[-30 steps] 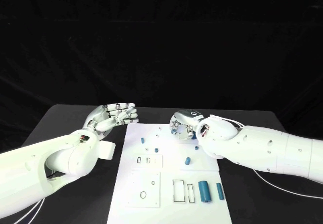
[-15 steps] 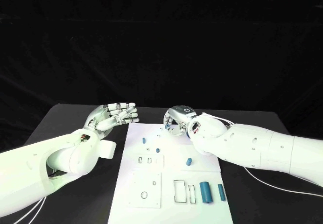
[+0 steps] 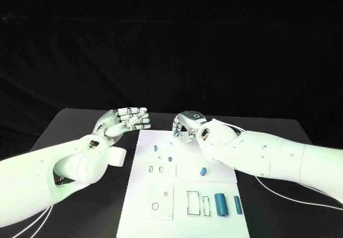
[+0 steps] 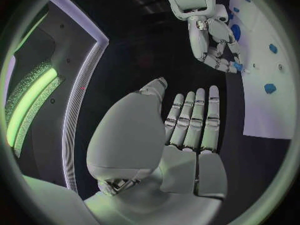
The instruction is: Assemble the parts on the task board
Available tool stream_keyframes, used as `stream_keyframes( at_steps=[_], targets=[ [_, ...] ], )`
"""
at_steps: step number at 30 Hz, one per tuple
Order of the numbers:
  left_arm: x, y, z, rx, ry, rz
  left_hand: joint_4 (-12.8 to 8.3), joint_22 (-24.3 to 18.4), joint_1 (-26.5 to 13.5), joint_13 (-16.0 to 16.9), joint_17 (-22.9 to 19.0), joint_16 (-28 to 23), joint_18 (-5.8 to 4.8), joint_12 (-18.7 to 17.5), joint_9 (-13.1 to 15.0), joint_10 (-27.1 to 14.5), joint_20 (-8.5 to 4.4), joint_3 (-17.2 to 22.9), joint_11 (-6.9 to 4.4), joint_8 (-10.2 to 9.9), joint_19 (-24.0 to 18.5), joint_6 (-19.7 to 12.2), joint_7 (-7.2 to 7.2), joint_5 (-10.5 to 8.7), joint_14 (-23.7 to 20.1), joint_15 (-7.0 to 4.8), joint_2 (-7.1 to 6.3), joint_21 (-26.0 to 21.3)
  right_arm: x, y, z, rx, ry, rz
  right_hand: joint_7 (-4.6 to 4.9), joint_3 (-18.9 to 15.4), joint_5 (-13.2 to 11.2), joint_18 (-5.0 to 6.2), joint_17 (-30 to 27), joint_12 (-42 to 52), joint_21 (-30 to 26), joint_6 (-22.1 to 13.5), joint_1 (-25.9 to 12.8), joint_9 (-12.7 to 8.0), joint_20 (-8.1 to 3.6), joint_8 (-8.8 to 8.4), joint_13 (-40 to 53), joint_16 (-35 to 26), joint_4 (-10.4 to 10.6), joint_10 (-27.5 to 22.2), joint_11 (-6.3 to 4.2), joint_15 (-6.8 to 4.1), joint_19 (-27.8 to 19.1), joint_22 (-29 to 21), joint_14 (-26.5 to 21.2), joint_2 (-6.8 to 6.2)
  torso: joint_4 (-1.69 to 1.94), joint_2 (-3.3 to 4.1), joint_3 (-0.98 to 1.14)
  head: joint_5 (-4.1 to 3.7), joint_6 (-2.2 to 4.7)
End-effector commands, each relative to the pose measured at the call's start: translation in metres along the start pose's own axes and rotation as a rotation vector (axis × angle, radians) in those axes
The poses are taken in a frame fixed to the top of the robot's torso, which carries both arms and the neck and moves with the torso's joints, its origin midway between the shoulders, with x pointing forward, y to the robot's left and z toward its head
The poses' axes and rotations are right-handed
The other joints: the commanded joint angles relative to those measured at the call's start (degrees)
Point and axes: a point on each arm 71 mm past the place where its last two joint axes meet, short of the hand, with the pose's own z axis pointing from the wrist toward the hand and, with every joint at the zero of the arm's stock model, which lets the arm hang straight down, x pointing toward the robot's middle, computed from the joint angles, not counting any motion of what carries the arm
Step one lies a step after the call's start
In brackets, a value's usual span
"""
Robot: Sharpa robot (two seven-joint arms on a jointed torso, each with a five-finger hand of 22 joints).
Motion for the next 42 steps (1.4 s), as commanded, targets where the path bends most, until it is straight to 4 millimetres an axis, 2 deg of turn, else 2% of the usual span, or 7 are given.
stream_keyframes(
  at_steps=[1, 6, 17, 21, 27, 42],
  targets=[
    [0.003, -0.003, 0.001, 0.012, 0.021, -0.012, 0.0, -0.1, 0.0, -0.1, 0.1, -0.3, 0.75, -0.4, -0.1, -0.2, -0.07, 0.4, 0.24, -0.3, 0.4, -0.2, 2.28, -0.38, -0.4, 0.07, -0.36, 0.3, 0.002, 0.002, 0.001, -0.012, 0.006, 0.007, 0.10, 0.3, 0.1, -0.88, -0.1, 0.1, 0.0, -0.3, 0.5, 0.1, -0.15, 0.40, 1.2, 0.3, -0.2, 1.8, -1.52, -0.32, -0.3, -0.1, 2.0, 0.69, 0.01, 0.15, -0.04, 0.29, 0.03],
    [0.005, -0.005, 0.002, 0.015, 0.024, -0.012, 0.0, -0.1, 0.0, -0.1, 0.1, -0.3, 0.75, -0.4, -0.1, -0.2, -0.07, 0.4, 0.24, -0.3, 0.4, -0.2, 2.28, -0.38, -0.4, 0.07, -0.36, 0.3, 0.003, 0.004, 0.001, -0.014, 0.012, 0.010, 0.08, 0.3, 0.1, -0.87, -0.1, 0.1, 0.0, -0.3, 0.5, 0.2, -0.15, 0.43, 1.2, 0.3, -0.3, 1.8, -1.53, -0.32, -0.3, -0.2, 2.0, 0.71, 0.06, 0.29, -0.04, 0.32, 0.14],
    [0.005, -0.007, 0.003, 0.020, 0.027, -0.013, 0.0, -0.1, 0.0, -0.1, 0.2, -0.4, 0.74, -0.5, -0.1, -0.3, -0.06, 0.6, 0.26, -0.3, 0.5, -0.3, 2.30, -0.47, -0.4, 0.09, -0.38, 0.3, 0.006, 0.005, 0.003, -0.011, 0.029, 0.014, 0.10, 0.3, 0.1, -0.84, -0.2, 0.1, -0.1, -0.4, 0.5, 0.3, -0.14, 0.49, 1.2, 0.3, -0.3, 1.8, -1.52, -0.31, -0.4, -0.3, 2.0, 0.60, 0.12, 0.29, -0.08, 0.35, -0.09],
    [0.006, -0.007, 0.004, 0.021, 0.033, -0.015, 0.0, -0.1, 0.0, -0.1, 0.2, -0.4, 0.74, -0.5, -0.1, -0.3, -0.05, 0.6, 0.27, -0.3, 0.4, -0.3, 2.31, -0.47, -0.5, 0.10, -0.39, 0.3, 0.006, 0.004, 0.004, -0.010, 0.022, 0.015, 0.14, 0.2, 0.1, -0.78, -0.2, 0.0, -0.3, -0.7, 0.4, 0.4, -0.13, 0.50, 1.3, 0.3, -0.5, 1.7, -1.47, -0.29, -0.6, -0.5, 2.0, 0.41, 0.17, 0.30, -0.15, 0.40, -0.05],
    [0.007, -0.007, 0.004, 0.022, 0.040, -0.018, 0.0, -0.2, 0.1, -0.1, 0.2, -0.6, 0.70, -0.7, -0.2, -0.5, 0.00, 0.8, 0.36, -0.4, 0.3, -0.5, 2.40, -0.43, -0.8, 0.20, -0.41, 0.2, 0.007, 0.001, 0.006, -0.001, 0.026, 0.010, 0.23, 0.3, 0.1, -0.72, -0.4, -0.1, -0.5, -1.0, 0.2, 0.5, -0.09, 0.48, 1.3, 0.3, -0.6, 1.4, -1.37, -0.22, -0.9, -0.8, 1.9, 0.31, 0.15, 0.30, -0.11, 0.59, 0.04],
    [0.006, -0.008, 0.005, 0.022, 0.038, -0.017, -0.1, -0.3, 0.1, -0.1, 0.2, -0.8, 0.67, -0.7, -0.2, -0.6, 0.05, 0.9, 0.43, -0.5, 0.2, -0.6, 2.48, -0.43, -1.1, 0.30, -0.43, 0.1, 0.012, 0.003, 0.007, -0.003, 0.063, 0.011, 0.97, 0.5, 0.1, -0.36, -1.5, -1.7, -1.7, -3.3, -1.0, 1.4, 0.55, 0.23, 1.1, 0.0, -0.6, -1.2, -0.44, 0.56, -2.2, -2.2, 1.6, -0.54, 0.08, 0.37, -0.14, 0.77, -0.11]
  ],
)
